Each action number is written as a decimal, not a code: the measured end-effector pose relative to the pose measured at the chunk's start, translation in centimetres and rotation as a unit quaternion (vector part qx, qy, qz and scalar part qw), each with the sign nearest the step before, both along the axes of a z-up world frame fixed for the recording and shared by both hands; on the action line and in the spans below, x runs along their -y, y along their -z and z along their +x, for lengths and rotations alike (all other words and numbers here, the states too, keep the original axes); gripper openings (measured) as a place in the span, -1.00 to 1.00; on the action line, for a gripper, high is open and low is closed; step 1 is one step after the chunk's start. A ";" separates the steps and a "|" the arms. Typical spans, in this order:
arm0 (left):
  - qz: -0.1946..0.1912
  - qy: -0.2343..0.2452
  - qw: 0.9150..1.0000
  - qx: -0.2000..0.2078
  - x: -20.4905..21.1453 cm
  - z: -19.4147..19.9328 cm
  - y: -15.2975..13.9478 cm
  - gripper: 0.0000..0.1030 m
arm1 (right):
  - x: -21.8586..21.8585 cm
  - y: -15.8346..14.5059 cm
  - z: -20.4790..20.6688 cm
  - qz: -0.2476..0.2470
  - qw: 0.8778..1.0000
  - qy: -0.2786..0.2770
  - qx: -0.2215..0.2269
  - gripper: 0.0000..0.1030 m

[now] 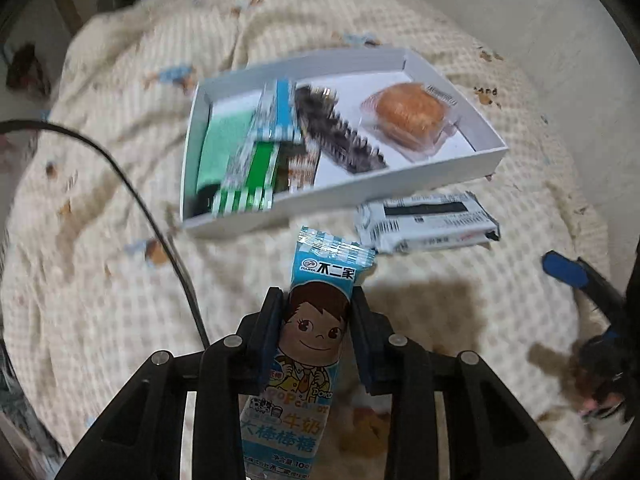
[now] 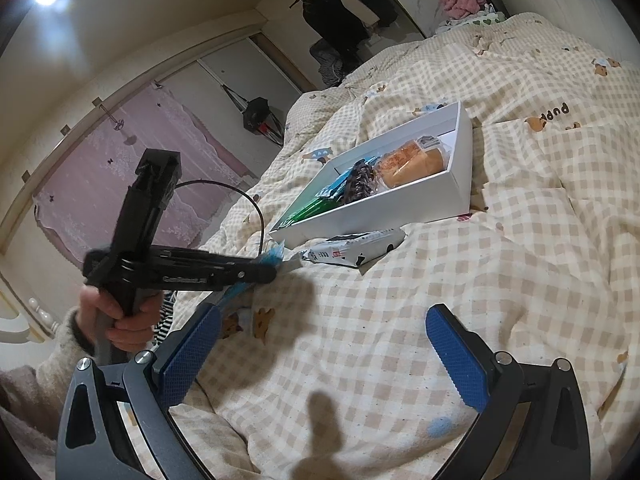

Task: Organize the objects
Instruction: 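Close the left tool on the blue candy packet and lift it, then hold the candy packet in the left tool while the right tool grasps the white-and-black snack, then carry the candy packet and white snack with both tools over the box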

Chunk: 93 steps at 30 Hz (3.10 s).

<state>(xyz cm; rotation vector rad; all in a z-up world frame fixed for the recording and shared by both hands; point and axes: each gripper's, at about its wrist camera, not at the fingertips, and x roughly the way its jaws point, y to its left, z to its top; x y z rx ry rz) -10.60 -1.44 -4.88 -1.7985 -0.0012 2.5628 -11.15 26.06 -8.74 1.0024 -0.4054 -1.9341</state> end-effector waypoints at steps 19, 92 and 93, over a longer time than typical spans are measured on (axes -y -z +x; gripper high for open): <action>0.054 0.028 0.997 -0.044 0.9 1.5 -1.1 -0.50 | -0.1 0.1 -0.2 -0.004 1.000 0.002 0.005 1.00; 0.142 -0.065 0.971 -0.183 2.3 7.9 0.5 -0.43 | 5.3 -3.1 -1.1 0.369 0.928 -0.042 0.001 -0.01; 0.143 -0.064 0.970 -0.185 2.2 8.0 0.4 -0.43 | 4.9 -2.8 -0.7 0.376 0.925 -0.044 0.014 -0.01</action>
